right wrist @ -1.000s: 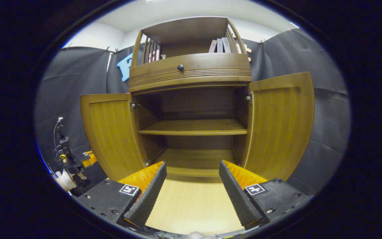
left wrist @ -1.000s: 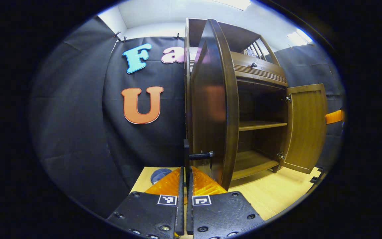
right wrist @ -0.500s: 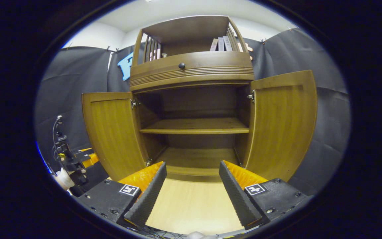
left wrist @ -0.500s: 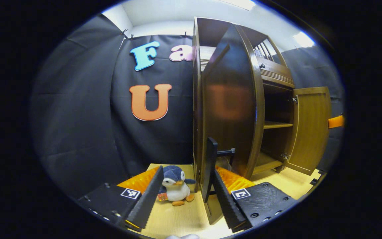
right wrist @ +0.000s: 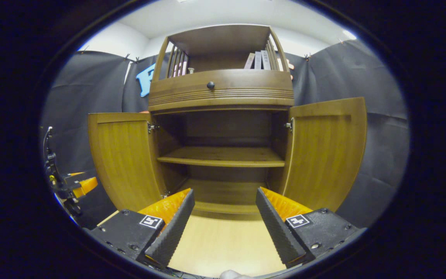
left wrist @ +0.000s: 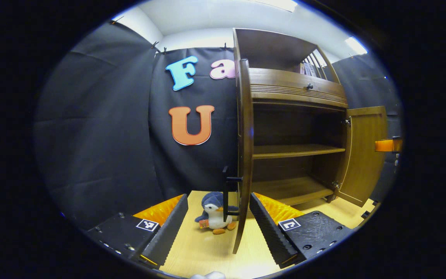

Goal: Open the right door of the double-door shoe cabinet with the right hand, and open the left door with the left hand.

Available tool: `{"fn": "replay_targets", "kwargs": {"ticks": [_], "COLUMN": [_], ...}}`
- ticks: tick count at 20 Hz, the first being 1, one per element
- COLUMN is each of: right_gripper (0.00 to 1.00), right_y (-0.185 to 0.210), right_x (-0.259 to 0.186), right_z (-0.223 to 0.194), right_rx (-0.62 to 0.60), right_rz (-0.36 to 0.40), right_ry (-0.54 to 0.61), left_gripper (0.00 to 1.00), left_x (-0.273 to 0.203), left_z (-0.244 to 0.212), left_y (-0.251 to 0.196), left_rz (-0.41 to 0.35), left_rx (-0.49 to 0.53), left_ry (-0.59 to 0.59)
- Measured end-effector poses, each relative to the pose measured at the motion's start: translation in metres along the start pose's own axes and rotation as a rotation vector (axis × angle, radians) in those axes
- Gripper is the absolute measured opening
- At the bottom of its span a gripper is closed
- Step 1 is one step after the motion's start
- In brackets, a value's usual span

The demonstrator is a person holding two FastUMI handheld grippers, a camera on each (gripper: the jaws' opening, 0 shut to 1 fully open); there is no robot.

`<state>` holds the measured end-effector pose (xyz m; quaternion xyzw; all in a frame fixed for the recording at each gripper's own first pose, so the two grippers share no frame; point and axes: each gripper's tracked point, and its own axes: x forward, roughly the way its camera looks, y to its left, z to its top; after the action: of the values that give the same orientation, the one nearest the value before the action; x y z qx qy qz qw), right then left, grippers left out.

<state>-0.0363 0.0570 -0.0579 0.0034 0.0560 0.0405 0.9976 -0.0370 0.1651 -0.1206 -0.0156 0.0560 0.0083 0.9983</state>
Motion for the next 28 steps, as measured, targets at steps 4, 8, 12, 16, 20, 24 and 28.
{"fn": "replay_targets", "kwargs": {"ticks": [4,8,12,16,20,24,28], "right_gripper": [1.0,1.0,1.0,1.0,1.0,0.99,1.0], "right_y": [-0.011,-0.025,-0.045,-0.069,-0.085,-0.095,-0.098], "right_x": [-0.003,-0.01,-0.019,-0.03,-0.039,-0.045,-0.045], "right_z": [0.01,0.02,0.026,0.03,0.034,0.038,0.038], "right_rx": [-0.012,0.006,0.018,0.039,0.033,0.034,0.04], "right_rz": [-0.05,-0.083,-0.109,-0.118,-0.109,-0.088,-0.068], "right_ry": [-0.024,-0.053,-0.074,-0.073,-0.079,-0.085,-0.088], "left_gripper": [0.96,0.96,1.0,0.96,0.96,0.96,0.96], "left_x": [-0.014,-0.022,-0.025,-0.028,-0.034,-0.039,-0.043], "left_z": [0.037,0.07,0.099,0.106,0.113,0.116,0.114], "left_y": [-0.028,-0.074,-0.116,-0.159,-0.188,-0.199,-0.21], "left_rz": [0.018,-0.033,-0.05,-0.085,-0.083,-0.062,-0.053], "left_rx": [0.021,0.016,0.037,-0.014,-0.01,0.005,0.026], "left_ry": [-0.012,-0.038,-0.08,-0.067,-0.082,-0.088,-0.083]}}
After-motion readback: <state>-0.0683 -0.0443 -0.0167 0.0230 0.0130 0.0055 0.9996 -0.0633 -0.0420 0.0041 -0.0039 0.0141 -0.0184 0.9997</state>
